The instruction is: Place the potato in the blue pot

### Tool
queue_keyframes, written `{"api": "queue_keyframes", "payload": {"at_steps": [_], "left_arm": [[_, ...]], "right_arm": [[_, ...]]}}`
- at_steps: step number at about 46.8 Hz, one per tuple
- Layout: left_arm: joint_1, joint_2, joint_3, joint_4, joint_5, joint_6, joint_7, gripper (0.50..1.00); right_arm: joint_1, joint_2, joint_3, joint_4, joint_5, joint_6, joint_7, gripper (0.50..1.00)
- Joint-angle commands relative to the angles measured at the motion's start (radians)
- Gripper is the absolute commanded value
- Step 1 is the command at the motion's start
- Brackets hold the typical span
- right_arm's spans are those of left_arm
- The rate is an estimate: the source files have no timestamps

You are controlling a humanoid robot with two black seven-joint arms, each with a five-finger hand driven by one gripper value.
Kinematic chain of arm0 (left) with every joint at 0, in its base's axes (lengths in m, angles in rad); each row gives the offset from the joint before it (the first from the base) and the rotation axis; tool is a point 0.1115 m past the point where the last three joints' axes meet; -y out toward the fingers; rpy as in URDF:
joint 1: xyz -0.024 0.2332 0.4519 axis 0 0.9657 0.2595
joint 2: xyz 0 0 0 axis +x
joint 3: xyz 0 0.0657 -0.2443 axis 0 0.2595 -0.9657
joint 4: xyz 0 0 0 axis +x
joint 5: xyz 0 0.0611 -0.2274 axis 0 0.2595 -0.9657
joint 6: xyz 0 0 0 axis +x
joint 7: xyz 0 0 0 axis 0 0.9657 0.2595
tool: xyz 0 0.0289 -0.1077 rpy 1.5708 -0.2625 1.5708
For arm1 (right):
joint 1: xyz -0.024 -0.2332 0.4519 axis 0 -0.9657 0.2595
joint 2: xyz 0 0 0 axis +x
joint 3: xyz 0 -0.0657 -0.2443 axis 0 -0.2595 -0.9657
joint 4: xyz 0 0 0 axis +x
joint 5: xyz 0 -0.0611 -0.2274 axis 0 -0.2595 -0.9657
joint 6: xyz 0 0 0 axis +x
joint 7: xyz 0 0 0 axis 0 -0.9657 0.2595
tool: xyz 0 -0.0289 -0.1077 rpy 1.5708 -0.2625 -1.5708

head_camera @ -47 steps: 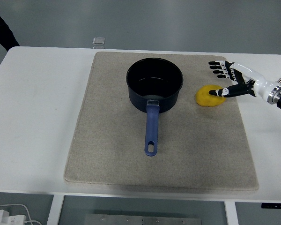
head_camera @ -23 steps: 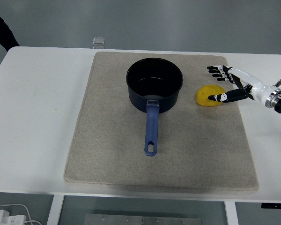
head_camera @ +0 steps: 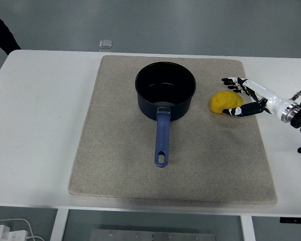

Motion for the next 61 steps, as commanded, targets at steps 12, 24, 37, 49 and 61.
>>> {"api": "queue_keyframes", "payload": {"at_steps": [12,24,37,49,61], "left_arm": [[-0.001,0.0,0.0,-0.003,0.0,-0.001,0.0,0.996],[0.001,0.0,0.0,-0.001,0.0,-0.001,0.0,0.996],[-0.001,0.0,0.0,-0.001,0.0,0.0,0.0,0.996],[-0.001,0.0,0.0,0.0,0.0,-0.001,0.0,0.996],[-0.001,0.0,0.0,0.002,0.0,0.0,-0.002,0.996]], "right_arm": [[-0.009,0.004,-0.003,-0.028,-0.004,-0.009,0.0,0.915],[-0.016,0.005,-0.014,-0.028,-0.004,-0.023,0.0,0.911],[-0.016,0.005,-0.015,-0.028,-0.004,-0.051,0.0,0.797],[-0.017,0.027,-0.014,-0.028,-0.004,-0.052,0.018,0.77],[-0.019,0.038,-0.011,-0.028,-0.004,-0.054,0.02,0.776]]}}
